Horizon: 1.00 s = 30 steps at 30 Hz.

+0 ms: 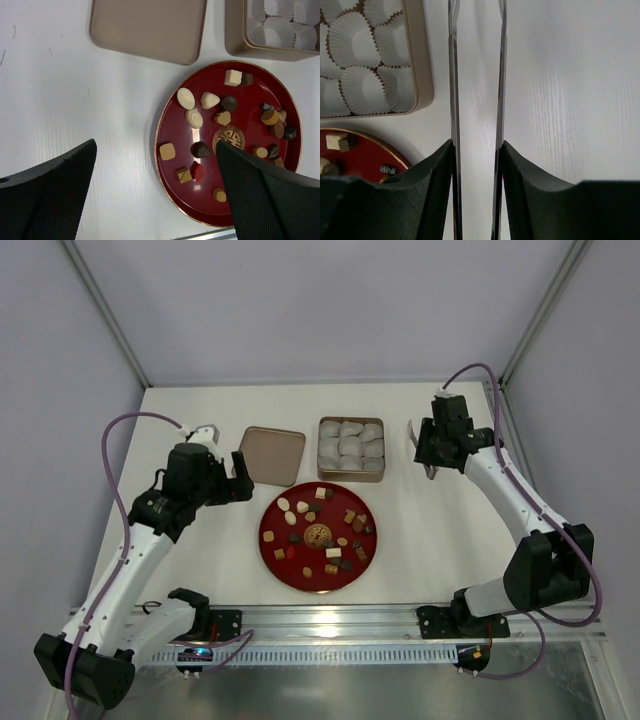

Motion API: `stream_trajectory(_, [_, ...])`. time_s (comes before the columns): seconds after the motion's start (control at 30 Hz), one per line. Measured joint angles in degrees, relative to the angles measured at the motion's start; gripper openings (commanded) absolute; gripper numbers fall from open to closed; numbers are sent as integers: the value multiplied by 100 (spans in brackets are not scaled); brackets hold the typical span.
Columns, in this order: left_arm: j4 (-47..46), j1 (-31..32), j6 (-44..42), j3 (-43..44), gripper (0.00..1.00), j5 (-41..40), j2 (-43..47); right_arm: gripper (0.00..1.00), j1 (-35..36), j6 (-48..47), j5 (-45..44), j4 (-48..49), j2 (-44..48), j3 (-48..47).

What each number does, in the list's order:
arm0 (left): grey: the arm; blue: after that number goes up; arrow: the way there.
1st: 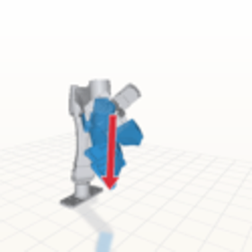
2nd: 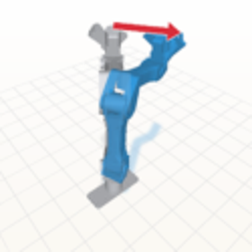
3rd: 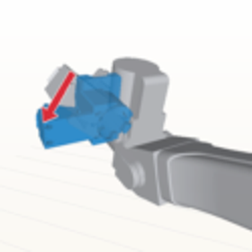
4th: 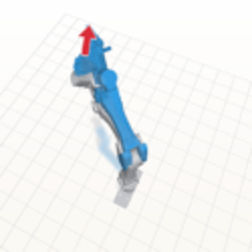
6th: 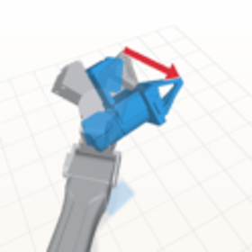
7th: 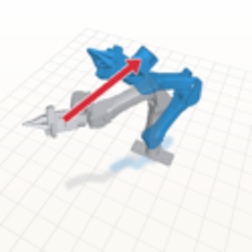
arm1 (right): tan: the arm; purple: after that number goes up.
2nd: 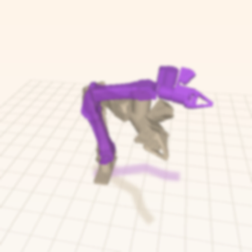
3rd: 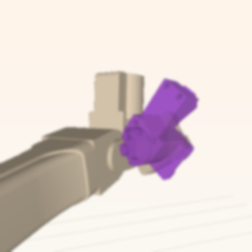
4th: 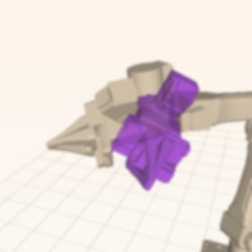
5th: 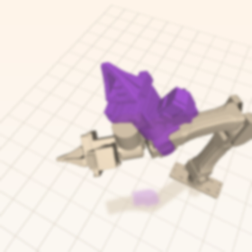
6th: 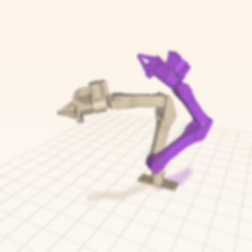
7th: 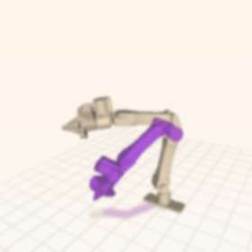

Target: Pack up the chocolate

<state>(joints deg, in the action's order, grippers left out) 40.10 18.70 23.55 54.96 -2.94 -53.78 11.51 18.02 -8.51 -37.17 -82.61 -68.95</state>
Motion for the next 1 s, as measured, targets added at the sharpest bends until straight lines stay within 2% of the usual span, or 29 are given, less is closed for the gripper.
stream_trajectory(0.3, [2,0,0,0,100,0,-2,42,874,175,87,-435,761,-11])
stream_trajectory(0.5, [2,0,0,0,100,2,-48,41,1759,369,118,-944,1425,-11])
stream_trajectory(0.67, [2,0,0,0,100,2,-61,40,2179,518,131,-1469,1902,-17])
stream_trajectory(1.0, [4,0,0,0,100,61,-127,40,3344,804,243,-2184,1880,-24])
